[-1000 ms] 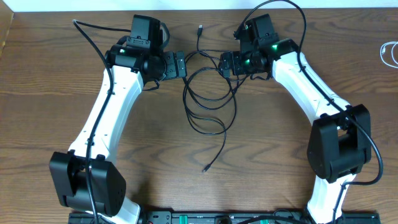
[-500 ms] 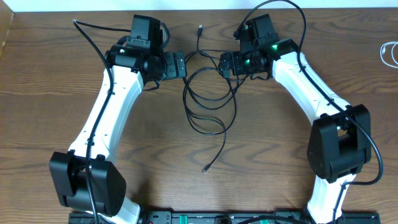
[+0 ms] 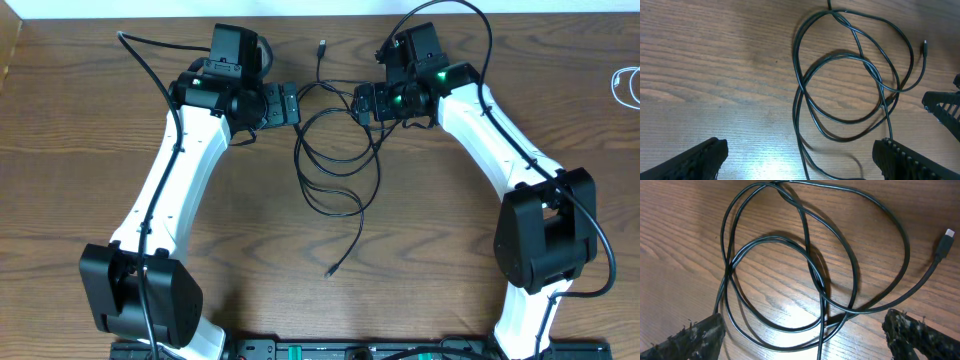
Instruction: Untangle cables
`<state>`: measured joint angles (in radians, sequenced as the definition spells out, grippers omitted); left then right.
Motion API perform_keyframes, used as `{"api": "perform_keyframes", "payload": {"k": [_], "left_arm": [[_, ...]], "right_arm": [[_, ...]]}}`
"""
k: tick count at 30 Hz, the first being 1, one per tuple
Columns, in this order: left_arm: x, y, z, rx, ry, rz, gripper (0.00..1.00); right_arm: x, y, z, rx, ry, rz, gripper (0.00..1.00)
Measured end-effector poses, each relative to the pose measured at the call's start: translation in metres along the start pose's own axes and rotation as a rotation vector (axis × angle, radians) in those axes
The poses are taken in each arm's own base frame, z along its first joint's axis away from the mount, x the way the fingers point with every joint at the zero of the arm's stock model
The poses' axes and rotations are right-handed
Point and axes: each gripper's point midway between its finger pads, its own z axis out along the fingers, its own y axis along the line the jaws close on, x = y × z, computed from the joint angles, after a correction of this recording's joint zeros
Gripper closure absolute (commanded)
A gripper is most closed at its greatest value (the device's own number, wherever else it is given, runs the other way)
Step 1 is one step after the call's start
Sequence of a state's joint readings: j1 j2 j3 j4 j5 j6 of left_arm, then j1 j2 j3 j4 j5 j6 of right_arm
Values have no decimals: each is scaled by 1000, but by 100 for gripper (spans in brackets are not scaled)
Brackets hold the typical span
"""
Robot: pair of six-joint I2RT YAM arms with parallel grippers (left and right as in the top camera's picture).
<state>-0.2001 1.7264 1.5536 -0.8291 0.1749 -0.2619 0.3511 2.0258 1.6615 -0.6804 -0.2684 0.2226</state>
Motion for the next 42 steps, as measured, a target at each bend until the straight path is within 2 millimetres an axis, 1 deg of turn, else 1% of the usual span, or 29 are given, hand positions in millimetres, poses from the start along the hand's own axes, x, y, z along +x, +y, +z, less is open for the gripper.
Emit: {"api": "perform_keyframes", "payload": {"k": [26,29,33,36,39,42], "left_arm": [[0,-2,1,2,-1,4,2],[3,-4,8,0,18,10,2],[13,-1,32,-18,79,9,2],[16,3,41,-30,99,6,2],[17,3,42,-35,101,6,2],[19,6,48,-48,115,5,2]], "right_arm": [[1,0,0,0,2,1,1],[1,0,0,1,3,0,1],[1,0,0,1,3,-4,1],[1,0,0,1,3,-8,1],[1,0,0,1,3,-11,1],[1,0,0,1,3,-14,1]]}}
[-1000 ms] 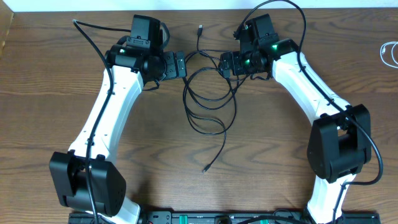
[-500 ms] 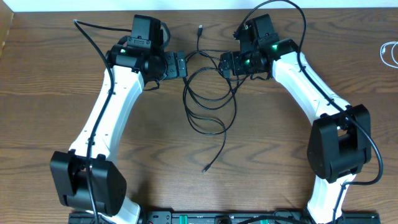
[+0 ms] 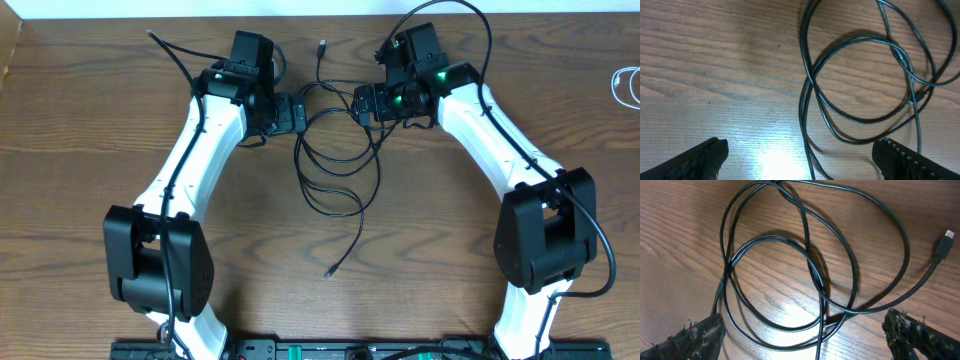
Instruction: Untangle cables
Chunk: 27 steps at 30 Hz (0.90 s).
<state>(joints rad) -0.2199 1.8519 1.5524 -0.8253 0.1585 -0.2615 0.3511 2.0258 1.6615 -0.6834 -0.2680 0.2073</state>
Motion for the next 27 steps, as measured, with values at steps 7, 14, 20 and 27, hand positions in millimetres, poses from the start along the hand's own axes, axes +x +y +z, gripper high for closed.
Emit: {"api": "perform_keyframes", "payload": {"k": [7,14,20,27], "left_arm": [[1,1,2,-2,5,-1,2],[1,1,2,-2,5,-1,2],[1,1,2,-2,5,-1,2],[1,1,2,-2,5,-1,2]], "right_arm": [[0,-1,0,4,-1,0,1],[0,-1,0,7,-2,0,1],[-4,-1,0,5,-16,-5,1],[-8,0,0,1,-31,-12,1]]}}
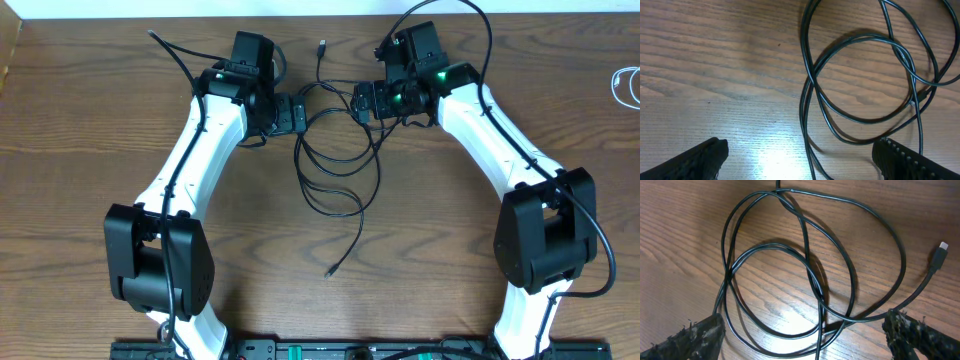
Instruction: Untangle cables
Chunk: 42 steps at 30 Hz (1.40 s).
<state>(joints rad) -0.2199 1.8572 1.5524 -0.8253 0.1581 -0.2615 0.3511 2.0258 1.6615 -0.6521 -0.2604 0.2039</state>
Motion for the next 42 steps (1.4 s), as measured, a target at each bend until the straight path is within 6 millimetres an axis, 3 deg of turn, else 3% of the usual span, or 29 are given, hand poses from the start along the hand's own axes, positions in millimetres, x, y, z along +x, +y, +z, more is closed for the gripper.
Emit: {"api": "perform_keyframes", "payload": {"k": [29,42], "left_arm": [[-1,0,0,1,-4,0,2],[-1,0,0,1,-4,0,2]], "right_arm": [[8,-5,-1,23,33,-9,1],[-7,4,-47,50,-45,-42,1]]}}
